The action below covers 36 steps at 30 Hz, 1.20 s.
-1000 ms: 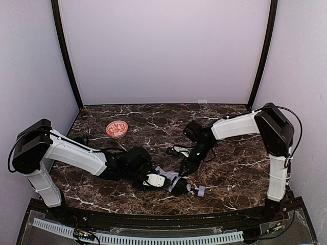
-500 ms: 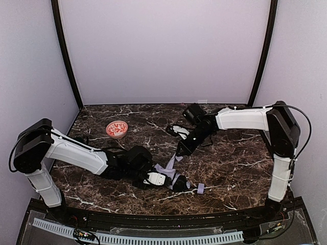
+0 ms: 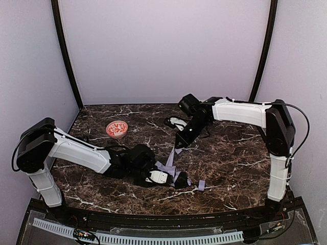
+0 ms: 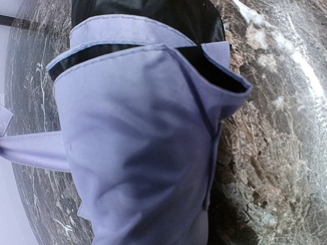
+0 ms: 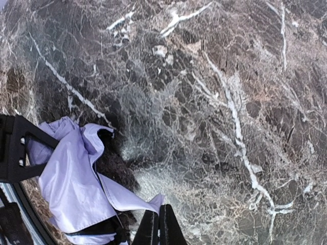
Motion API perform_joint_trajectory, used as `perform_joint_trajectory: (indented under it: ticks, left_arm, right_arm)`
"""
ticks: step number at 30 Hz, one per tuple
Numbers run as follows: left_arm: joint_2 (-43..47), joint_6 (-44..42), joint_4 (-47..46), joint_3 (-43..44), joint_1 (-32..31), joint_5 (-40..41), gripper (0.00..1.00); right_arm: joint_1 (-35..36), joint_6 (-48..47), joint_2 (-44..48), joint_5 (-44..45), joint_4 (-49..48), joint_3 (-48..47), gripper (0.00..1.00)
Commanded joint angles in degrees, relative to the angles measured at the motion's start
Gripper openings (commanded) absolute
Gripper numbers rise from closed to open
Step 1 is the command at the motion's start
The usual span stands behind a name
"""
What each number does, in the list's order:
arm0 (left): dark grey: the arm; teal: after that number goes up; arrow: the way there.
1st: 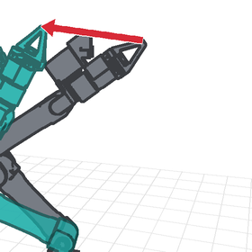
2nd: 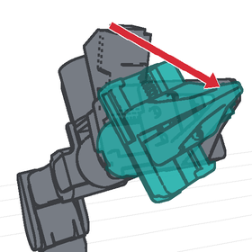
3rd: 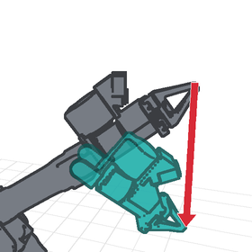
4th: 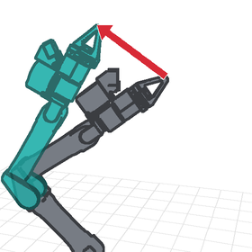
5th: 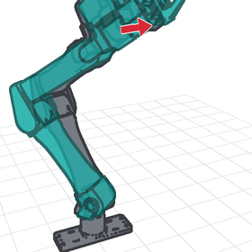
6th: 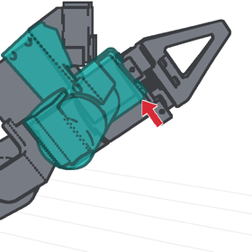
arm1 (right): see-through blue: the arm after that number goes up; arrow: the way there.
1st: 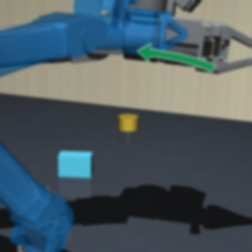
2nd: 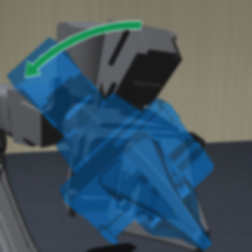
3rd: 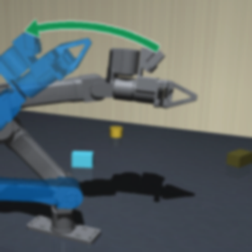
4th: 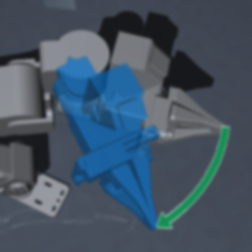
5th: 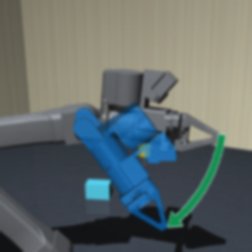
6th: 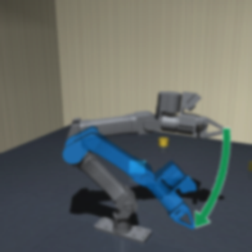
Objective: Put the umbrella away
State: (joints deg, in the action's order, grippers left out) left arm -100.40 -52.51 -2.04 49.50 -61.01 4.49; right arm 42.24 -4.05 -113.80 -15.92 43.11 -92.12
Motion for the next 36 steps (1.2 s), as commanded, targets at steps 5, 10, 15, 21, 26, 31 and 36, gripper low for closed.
perform_joint_trajectory:
  ticks: [5, 10, 15, 21, 26, 31, 36]
  left_arm:
    - [-6.1, 2.4, 20.5, -1.9, -1.1, -4.0, 0.00]
    - [-10.3, 13.0, 21.8, 3.0, 3.1, -5.6, 0.00]
    - [-10.5, 15.3, 22.6, 4.9, 5.4, -8.6, 0.00]
    - [-11.6, 18.2, 22.9, 7.4, 6.5, -9.9, 0.00]
    - [-13.9, 21.5, 25.0, 11.7, 8.5, -12.7, 0.00]
    - [-16.3, 23.5, 28.4, 16.6, 9.1, -14.4, 0.00]
    - [-18.8, 28.4, 30.5, 20.5, 13.2, -23.3, 0.00]
  right_arm:
    - [-3.9, 4.7, -0.6, 0.0, 2.6, -11.8, 0.00]
    - [-4.4, 9.9, 7.4, -6.7, 2.2, -2.3, 0.00]
    - [-5.7, 16.8, 12.6, -19.2, -3.9, 6.5, 0.00]
    - [-5.7, 25.9, 17.2, -25.4, -11.0, 15.1, 0.00]
    - [-4.2, 31.1, 21.1, -24.9, -17.6, 23.2, 0.00]
    - [-1.1, 35.2, 21.2, -24.4, -25.7, 28.8, 0.00]
    - [1.1, 38.4, 20.8, -24.2, -33.1, 32.3, 0.00]
